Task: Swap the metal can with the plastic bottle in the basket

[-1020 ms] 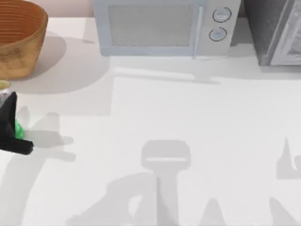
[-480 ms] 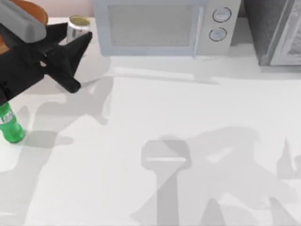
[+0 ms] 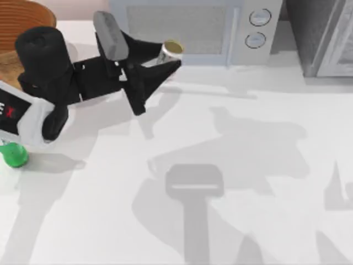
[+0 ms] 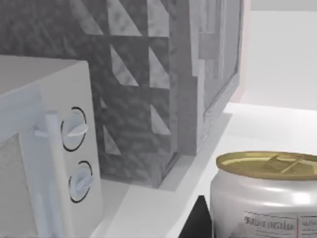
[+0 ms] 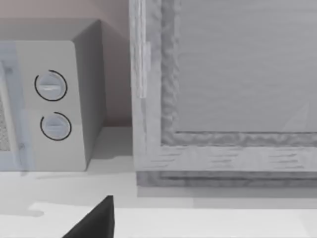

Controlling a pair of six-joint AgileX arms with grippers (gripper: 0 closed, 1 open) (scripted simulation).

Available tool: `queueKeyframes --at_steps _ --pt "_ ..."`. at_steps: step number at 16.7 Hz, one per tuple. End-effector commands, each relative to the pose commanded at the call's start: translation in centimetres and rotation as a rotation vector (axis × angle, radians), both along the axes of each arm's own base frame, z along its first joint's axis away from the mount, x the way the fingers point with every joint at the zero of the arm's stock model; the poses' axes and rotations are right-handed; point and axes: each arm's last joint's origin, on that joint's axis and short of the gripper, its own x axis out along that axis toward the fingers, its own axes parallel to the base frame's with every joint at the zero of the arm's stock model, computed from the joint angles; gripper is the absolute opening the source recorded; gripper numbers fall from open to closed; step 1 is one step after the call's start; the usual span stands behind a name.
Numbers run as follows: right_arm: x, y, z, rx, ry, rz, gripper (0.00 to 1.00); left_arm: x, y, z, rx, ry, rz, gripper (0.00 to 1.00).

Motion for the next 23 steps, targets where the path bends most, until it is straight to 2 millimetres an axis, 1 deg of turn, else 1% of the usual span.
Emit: queueKeyframes --at_steps 3,6,8,10,12,17,23 --pt "0.0 0.0 0.0 0.000 0.000 0.000 1.00 1.8 -1.9 -4.7 0.002 0.002 -0.142 0.00" --pt "0.0 0.0 0.0 0.000 0.000 0.000 1.00 2.5 -3.1 -9.0 0.005 0.012 -0.254 0.00" --pt "0.0 0.0 0.0 0.000 0.000 0.000 1.00 2.6 -3.6 -11.2 0.007 0.021 -0.307 0.00" --pt "0.0 0.0 0.0 0.000 0.000 0.000 1.00 2.6 -3.9 -12.8 0.009 0.029 -0.343 0.00" --pt "0.0 0.0 0.0 0.000 0.000 0.000 1.00 2.6 -4.0 -13.4 0.009 0.031 -0.357 0.00" --pt "0.0 0.0 0.0 0.000 0.000 0.000 1.00 2.6 -4.0 -13.4 0.009 0.031 -0.357 0.00" --pt "0.0 0.0 0.0 0.000 0.000 0.000 1.00 2.6 -4.0 -13.4 0.009 0.031 -0.357 0.45"
